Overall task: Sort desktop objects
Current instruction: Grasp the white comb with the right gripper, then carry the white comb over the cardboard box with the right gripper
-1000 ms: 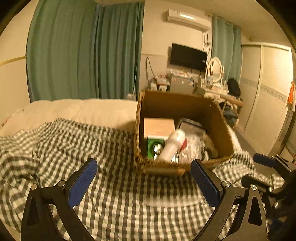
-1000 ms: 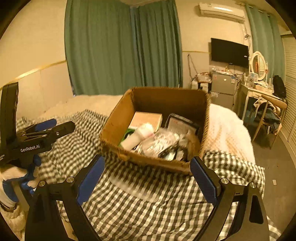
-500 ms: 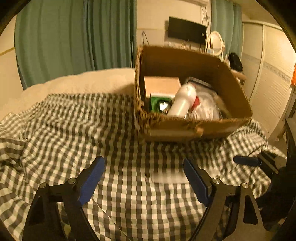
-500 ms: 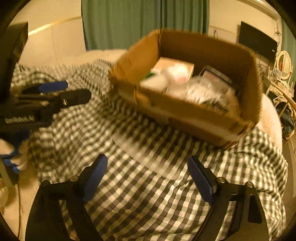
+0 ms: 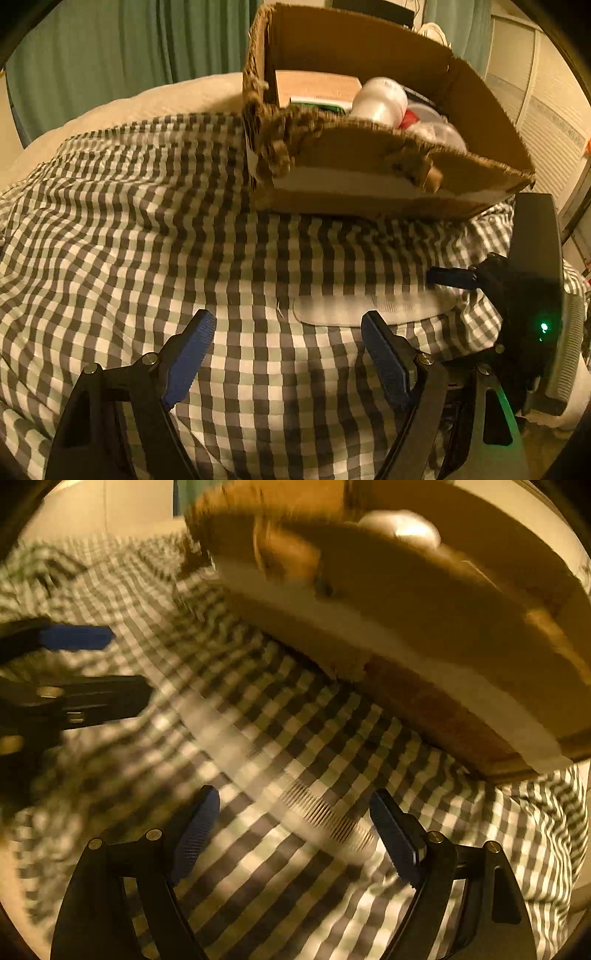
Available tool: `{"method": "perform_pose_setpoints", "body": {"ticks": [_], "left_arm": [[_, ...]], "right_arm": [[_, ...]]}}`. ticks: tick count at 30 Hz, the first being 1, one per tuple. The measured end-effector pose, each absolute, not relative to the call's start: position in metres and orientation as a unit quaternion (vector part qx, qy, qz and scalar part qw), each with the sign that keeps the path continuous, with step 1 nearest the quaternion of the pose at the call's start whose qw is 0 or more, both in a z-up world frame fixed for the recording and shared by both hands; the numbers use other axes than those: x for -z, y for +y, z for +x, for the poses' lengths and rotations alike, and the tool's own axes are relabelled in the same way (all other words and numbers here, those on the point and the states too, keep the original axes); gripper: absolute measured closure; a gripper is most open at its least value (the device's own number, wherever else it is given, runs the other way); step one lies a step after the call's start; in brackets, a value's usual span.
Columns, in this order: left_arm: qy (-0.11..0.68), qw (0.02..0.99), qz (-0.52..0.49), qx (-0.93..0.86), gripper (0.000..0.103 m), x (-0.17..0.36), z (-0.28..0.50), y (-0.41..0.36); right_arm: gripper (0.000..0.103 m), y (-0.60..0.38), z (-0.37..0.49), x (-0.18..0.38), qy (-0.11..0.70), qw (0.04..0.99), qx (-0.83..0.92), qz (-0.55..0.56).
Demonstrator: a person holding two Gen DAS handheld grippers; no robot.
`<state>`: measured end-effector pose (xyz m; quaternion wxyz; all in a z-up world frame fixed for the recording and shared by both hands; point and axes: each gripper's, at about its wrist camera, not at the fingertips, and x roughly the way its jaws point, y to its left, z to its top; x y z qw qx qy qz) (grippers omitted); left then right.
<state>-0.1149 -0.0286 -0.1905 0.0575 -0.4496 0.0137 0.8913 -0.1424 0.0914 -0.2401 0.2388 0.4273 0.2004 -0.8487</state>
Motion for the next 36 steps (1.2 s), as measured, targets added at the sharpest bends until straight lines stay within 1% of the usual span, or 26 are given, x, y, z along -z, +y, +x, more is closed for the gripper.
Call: {"method": "perform_pose_setpoints", "body": {"ticks": [3,4,5,6,7,9,10,11,12,14,16,18,24,36], "left_arm": [[0.012,0.059,-0.455,-0.889,0.019,0.195,-0.116,-0.028],[0.013,0.059,-0.456,-0.888,0.019,0.196,-0.116,-0.028],[0.015,0.059,-0.457,-0.888,0.019,0.198,-0.116,-0.027],[0.017,0.059,-0.457,-0.887,0.021,0.200,-0.117,-0.026],[0.021,0.058,-0.458,-0.887,0.023,0.202,-0.116,-0.025],[0.022,0.057,-0.461,-0.886,0.030,0.202,-0.117,-0.024],[0.020,0.058,-0.460,-0.886,0.031,0.202,-0.116,-0.024],[0.019,0.058,-0.459,-0.887,0.031,0.200,-0.116,-0.025],[0.018,0.056,-0.455,-0.888,0.031,0.197,-0.115,-0.025],[0.014,0.056,-0.450,-0.891,0.031,0.192,-0.113,-0.026],[0.012,0.056,-0.441,-0.895,0.031,0.183,-0.111,-0.026],[0.011,0.058,-0.434,-0.899,0.031,0.174,-0.109,-0.027],[0.010,0.065,-0.402,-0.913,0.031,0.145,-0.096,-0.025],[0.010,0.083,-0.321,-0.943,0.031,0.080,-0.065,-0.013]], "right_arm": [[0.020,0.090,-0.149,0.253,0.197,0.244,0.845,0.433],[0.022,0.092,-0.151,0.254,0.189,0.245,0.845,0.436],[0.028,0.094,-0.152,0.254,0.183,0.247,0.844,0.439],[0.037,0.095,-0.153,0.253,0.177,0.250,0.844,0.441],[0.042,0.096,-0.153,0.253,0.175,0.252,0.843,0.443],[0.054,0.096,-0.151,0.252,0.171,0.260,0.839,0.446],[0.057,0.095,-0.149,0.251,0.173,0.260,0.838,0.446],[0.065,0.094,-0.148,0.251,0.172,0.261,0.837,0.448],[0.076,0.094,-0.147,0.250,0.168,0.262,0.837,0.451],[0.085,0.094,-0.144,0.246,0.165,0.265,0.836,0.451],[0.089,0.095,-0.140,0.243,0.167,0.260,0.837,0.452],[0.097,0.098,-0.138,0.240,0.159,0.256,0.840,0.451],[0.100,0.110,-0.122,0.223,0.139,0.259,0.848,0.441],[0.101,0.134,-0.082,0.168,0.114,0.255,0.881,0.383]]}}
